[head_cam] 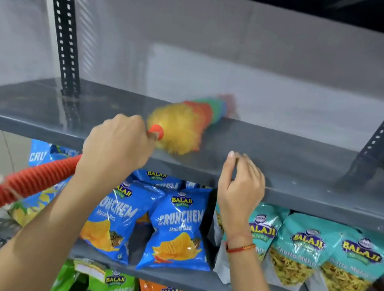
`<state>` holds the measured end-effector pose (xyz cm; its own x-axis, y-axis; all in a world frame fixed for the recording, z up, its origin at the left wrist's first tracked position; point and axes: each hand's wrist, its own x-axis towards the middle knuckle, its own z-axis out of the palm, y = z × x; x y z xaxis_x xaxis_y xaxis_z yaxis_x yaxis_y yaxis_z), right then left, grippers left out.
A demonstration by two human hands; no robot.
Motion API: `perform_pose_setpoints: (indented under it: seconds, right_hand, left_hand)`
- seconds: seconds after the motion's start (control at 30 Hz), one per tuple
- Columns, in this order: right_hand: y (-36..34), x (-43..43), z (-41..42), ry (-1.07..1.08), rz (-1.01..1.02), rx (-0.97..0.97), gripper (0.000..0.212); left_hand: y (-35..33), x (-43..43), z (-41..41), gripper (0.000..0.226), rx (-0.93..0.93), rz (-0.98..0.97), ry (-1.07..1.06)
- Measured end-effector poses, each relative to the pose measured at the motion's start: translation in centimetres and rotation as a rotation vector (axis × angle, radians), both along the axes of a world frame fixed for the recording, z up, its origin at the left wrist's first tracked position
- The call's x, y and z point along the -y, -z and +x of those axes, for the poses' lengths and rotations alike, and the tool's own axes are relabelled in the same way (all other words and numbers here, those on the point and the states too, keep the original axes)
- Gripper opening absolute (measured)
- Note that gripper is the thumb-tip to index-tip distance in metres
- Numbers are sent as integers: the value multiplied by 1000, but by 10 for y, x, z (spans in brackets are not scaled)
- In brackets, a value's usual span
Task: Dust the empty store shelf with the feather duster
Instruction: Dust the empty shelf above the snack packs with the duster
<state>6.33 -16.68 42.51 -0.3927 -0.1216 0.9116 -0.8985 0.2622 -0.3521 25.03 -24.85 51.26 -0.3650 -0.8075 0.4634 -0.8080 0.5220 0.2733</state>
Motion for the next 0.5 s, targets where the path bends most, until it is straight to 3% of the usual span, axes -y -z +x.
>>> perform_pose_setpoints:
  seconds: [0.13,0.23,0.4,0.5]
  right_hand:
    - [-8,3,4,-43,-47,34,34]
    - [-14,6,3,-51,-57,66,37]
    - [-10,10,5,-82,15,57,37]
    - [-6,18,16,-27,178,13,38]
  left_hand:
    - [-1,-18,-23,57,-31,231,175]
    - [5,-26,-49,50,39,291,230]
    - [17,-4,-41,48,-14,327,138]
    - [21,12,-17,57,-33,331,59]
